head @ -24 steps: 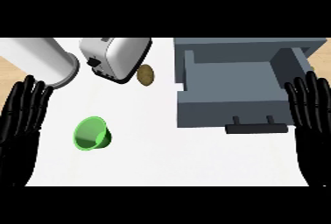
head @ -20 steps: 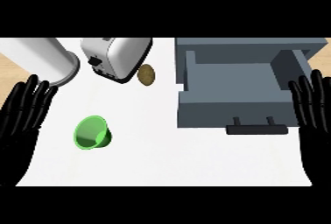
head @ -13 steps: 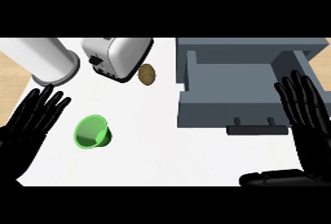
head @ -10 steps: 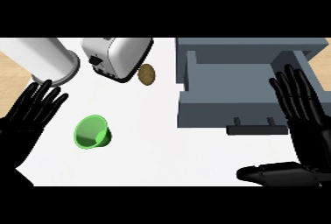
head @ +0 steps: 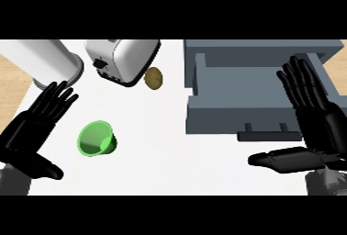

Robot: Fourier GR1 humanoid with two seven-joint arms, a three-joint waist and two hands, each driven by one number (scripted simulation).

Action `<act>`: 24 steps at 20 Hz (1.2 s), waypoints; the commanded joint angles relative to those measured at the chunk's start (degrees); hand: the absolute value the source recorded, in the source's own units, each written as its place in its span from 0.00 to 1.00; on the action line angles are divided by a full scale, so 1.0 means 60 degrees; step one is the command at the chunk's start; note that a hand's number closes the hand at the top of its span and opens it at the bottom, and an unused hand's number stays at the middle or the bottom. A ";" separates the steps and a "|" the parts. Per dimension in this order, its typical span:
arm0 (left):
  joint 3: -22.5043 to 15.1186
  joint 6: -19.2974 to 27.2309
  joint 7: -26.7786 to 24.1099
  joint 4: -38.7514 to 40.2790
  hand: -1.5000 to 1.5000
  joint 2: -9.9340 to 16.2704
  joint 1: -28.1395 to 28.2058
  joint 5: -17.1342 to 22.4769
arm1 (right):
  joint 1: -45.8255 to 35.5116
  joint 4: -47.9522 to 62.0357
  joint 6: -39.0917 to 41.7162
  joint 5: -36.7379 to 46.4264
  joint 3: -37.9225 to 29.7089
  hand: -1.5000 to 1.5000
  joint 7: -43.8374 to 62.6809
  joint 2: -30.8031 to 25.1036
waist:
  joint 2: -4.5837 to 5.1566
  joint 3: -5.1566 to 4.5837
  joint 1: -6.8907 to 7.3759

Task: Pick up the cup, place it into the drawer and close the drawer

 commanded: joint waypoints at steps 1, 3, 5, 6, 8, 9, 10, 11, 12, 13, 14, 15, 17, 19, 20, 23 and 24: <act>0.0447 -0.0758 -0.0879 0.1989 0.00 0.0314 -0.0578 -0.0567 | -0.0241 0.0343 -0.0009 0.0012 -0.0161 0.00 -0.0106 0.0070 | -0.0002 -0.0001 -0.0009; 0.0112 -0.0450 -0.1639 0.2451 0.00 -0.0183 -0.0474 -0.1583 | -0.0167 0.0113 0.0226 -0.0170 -0.0273 0.00 -0.0041 -0.0090 | -0.0003 -0.0002 -0.0026; 0.0056 -0.0302 -0.1889 0.2762 0.00 -0.0203 -0.0542 -0.1996 | -0.1127 0.0319 0.0100 -0.0202 -0.0406 0.00 0.0474 -0.0211 | 0.0000 -0.0003 0.0005; 0.0310 -0.0431 -0.2774 0.3642 0.00 0.0051 -0.0708 -0.2483 | -0.0684 0.0403 0.0243 -0.0176 -0.0442 0.00 0.0065 -0.0220 | 0.0010 -0.0006 -0.0032; 0.0105 -0.0249 -0.3293 0.4253 0.00 -0.0156 -0.0630 -0.2961 | 0.0004 -0.0090 0.0241 0.0036 -0.0245 0.00 -0.0165 -0.0082 | 0.0000 -0.0005 -0.0053; 0.0133 -0.0244 -0.3468 0.4958 0.00 -0.0051 -0.1113 -0.3121 | -0.1319 0.0140 -0.0181 0.0218 -0.0123 0.00 0.0816 -0.0092 | 0.0015 -0.0011 -0.0042; 0.0076 -0.0373 -0.4054 0.4865 0.00 0.0020 -0.0625 -0.3417 | -0.0689 0.0115 -0.0086 0.0126 -0.0311 0.00 0.0343 -0.0022 | -0.0003 -0.0004 -0.0016; 0.0117 -0.0019 -0.3729 0.5367 0.00 -0.0212 -0.1366 -0.3367 | -0.0691 0.0512 0.0047 0.0219 -0.0253 0.00 -0.0076 0.0039 | -0.0003 -0.0002 -0.0015; 0.0136 -0.0335 -0.4253 0.6199 0.00 0.0031 -0.1526 -0.3600 | -0.0393 -0.0329 0.0274 -0.0180 -0.0336 0.00 0.0492 -0.0156 | 0.0000 -0.0006 -0.0068; -0.0016 -0.0189 -0.4437 0.5826 0.00 -0.0165 -0.1241 -0.3737 | -0.1449 0.0386 0.0037 -0.0051 -0.0464 0.00 0.0771 -0.0189 | -0.0005 -0.0003 0.0002; 0.0026 -0.0227 -0.5052 0.6324 0.00 0.0052 -0.1114 -0.4014 | -0.0198 -0.0746 -0.0137 0.0220 -0.0015 0.00 0.0560 0.0199 | -0.0008 -0.0005 -0.0051; 0.0102 -0.0574 -0.5583 0.7641 0.00 0.0359 -0.1802 -0.4215 | -0.0698 -0.0042 -0.0022 0.0120 -0.0209 0.00 0.0450 0.0071 | 0.0017 -0.0011 -0.0082; 0.0077 -0.0254 -0.6179 0.8592 0.00 0.0287 -0.2223 -0.4513 | -0.0765 -0.0370 -0.0095 0.0128 -0.0095 0.00 0.0859 0.0099 | 0.0023 -0.0016 -0.0123; -0.0096 0.0089 -0.6921 0.9091 0.00 0.0275 -0.2272 -0.4923 | -0.1549 0.0478 0.0158 -0.0208 -0.0597 0.00 0.0693 -0.0239 | 0.0037 -0.0017 -0.0091; -0.0012 0.0650 -0.6832 0.9683 0.00 0.0027 -0.2922 -0.4967 | -0.1622 0.0600 0.0382 -0.0662 -0.0921 0.00 0.0711 -0.0406 | 0.0072 -0.0027 -0.0195; -0.0131 0.0189 -0.7701 1.0274 0.00 0.0393 -0.2618 -0.5163 | -0.0773 -0.0202 0.0318 -0.0248 -0.0412 0.00 0.0695 -0.0171 | 0.0044 -0.0024 -0.0182; -0.0324 0.0644 -0.7748 1.0428 0.00 0.0016 -0.2801 -0.5387 | -0.1616 0.0185 0.0084 -0.0215 -0.0469 0.00 0.1035 -0.0184 | 0.0065 -0.0031 -0.0180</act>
